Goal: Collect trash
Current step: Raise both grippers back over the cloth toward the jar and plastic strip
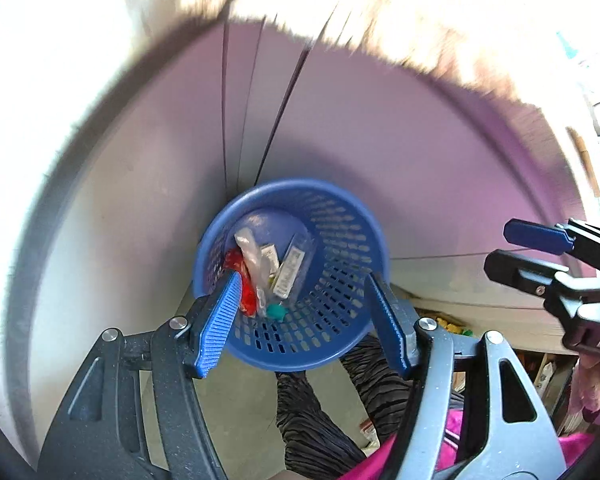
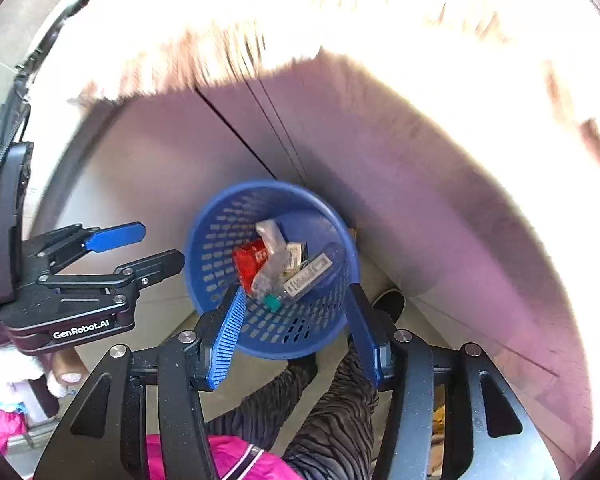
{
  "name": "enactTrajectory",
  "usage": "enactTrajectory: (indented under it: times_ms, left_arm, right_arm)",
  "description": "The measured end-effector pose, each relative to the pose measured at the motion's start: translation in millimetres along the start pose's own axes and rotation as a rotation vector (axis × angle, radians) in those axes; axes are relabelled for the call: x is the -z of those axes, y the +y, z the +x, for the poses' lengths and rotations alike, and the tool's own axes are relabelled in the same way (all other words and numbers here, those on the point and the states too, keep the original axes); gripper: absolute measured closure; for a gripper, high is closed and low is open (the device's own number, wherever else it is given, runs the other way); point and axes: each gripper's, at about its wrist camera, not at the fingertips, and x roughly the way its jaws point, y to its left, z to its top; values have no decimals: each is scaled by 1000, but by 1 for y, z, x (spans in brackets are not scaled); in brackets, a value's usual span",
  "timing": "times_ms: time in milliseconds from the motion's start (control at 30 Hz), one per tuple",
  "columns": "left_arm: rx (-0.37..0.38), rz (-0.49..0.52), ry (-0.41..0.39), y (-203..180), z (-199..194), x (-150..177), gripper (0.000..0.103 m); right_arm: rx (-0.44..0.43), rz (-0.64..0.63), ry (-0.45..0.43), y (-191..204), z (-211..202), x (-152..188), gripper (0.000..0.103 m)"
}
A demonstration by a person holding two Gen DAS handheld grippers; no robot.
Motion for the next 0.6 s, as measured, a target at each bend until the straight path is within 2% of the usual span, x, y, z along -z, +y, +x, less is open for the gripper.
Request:
enactTrajectory:
  times_ms: [300, 467, 600]
  left_arm:
    - [36, -20, -150, -18, -80, -19, 38]
    - [46, -45, -240, -33, -109, -48, 38]
    - [64, -60, -300, -46, -116, -74, 38]
  right_arm:
    - [-75, -89, -153, 3, -79, -15, 53]
    - [-82, -105, -217, -17, -115, -35, 53]
    - [-74, -95, -273, -43, -138, -56, 51]
